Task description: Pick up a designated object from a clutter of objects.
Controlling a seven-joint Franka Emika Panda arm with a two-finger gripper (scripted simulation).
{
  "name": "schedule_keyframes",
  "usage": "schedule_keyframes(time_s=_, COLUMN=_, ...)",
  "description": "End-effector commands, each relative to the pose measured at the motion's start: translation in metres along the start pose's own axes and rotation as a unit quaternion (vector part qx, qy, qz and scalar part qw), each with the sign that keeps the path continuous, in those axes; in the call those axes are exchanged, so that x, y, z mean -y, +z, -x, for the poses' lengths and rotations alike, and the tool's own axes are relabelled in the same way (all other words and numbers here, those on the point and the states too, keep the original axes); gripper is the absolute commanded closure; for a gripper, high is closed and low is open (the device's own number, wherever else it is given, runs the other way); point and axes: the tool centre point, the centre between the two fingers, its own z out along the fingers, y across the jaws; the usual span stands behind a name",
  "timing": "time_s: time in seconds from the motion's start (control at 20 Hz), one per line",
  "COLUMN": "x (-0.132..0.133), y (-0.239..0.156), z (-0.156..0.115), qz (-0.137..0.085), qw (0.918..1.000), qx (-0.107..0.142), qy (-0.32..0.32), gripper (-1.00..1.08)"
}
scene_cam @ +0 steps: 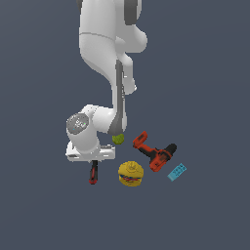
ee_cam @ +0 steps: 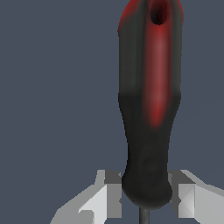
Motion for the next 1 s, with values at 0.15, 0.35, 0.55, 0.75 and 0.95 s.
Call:
schedule_keyframes(time_s=0.15, x=0.003, y=-0.028, z=0.000, qz=0.000, qw=1.0000, qx=-0.001, qy=0.000, gripper=1.08)
schedule_keyframes(time_s=0.35, x=0.007, y=-0.061, z=0.000, qz=0.000, qw=1.0000, qx=-0.001, qy=0.000, gripper=1.08)
schedule_keyframes(time_s=0.55, x=0.013, y=-0.102, z=0.001, qz=0.000, qw=1.0000, qx=-0.001, qy=0.000, gripper=1.08)
schedule_keyframes(time_s=0.75, x=0.018, y=-0.150, z=0.002, qz=0.000, qw=1.0000, qx=-0.001, qy=0.000, gripper=1.08)
schedule_keyframes(time_s=0.95, x=0.024, y=-0.198, z=0.002, qz=0.000, qw=1.0000, qx=-0.001, qy=0.000, gripper=1.08)
